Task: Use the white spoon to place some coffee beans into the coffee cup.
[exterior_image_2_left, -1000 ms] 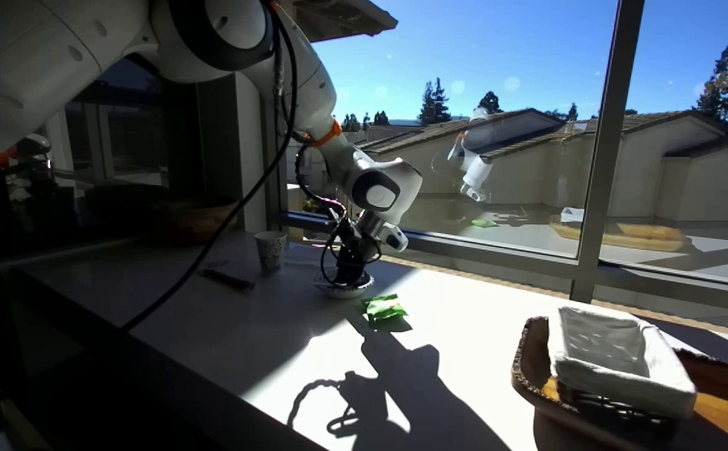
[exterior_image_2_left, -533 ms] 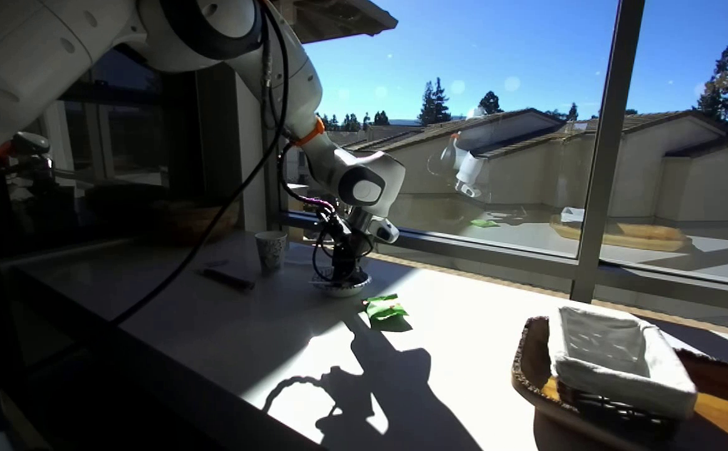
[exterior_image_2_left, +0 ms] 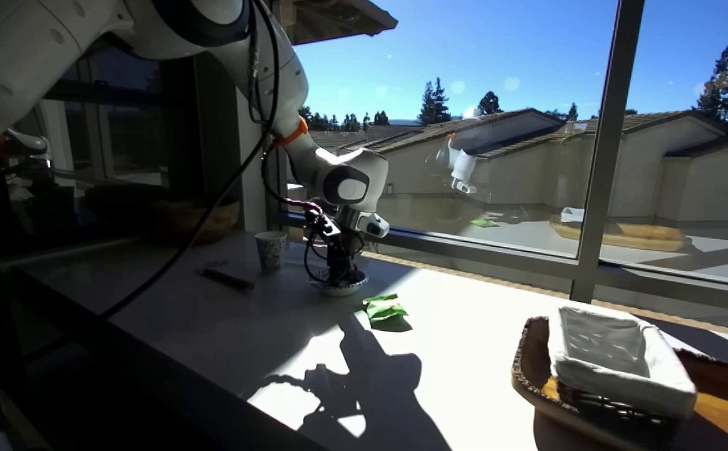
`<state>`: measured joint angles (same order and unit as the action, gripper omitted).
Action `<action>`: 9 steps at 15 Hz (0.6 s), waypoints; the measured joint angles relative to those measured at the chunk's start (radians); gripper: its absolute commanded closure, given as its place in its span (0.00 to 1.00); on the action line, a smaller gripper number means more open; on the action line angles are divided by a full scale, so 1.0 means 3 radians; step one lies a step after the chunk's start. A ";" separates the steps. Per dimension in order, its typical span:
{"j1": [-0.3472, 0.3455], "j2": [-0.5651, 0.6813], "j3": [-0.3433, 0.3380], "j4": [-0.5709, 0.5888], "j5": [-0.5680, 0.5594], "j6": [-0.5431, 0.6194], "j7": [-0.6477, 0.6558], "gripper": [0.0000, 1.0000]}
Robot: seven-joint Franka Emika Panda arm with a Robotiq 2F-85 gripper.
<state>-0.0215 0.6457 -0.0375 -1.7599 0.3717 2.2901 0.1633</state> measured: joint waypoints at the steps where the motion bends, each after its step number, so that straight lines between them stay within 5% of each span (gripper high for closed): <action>1: 0.0021 -0.0022 0.0001 -0.0045 -0.0027 0.0072 0.0020 0.96; 9: 0.0168 -0.0207 0.0019 -0.0401 -0.0184 0.0574 0.0121 0.96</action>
<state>0.0289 0.5836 -0.0317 -1.8801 0.3164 2.4624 0.1995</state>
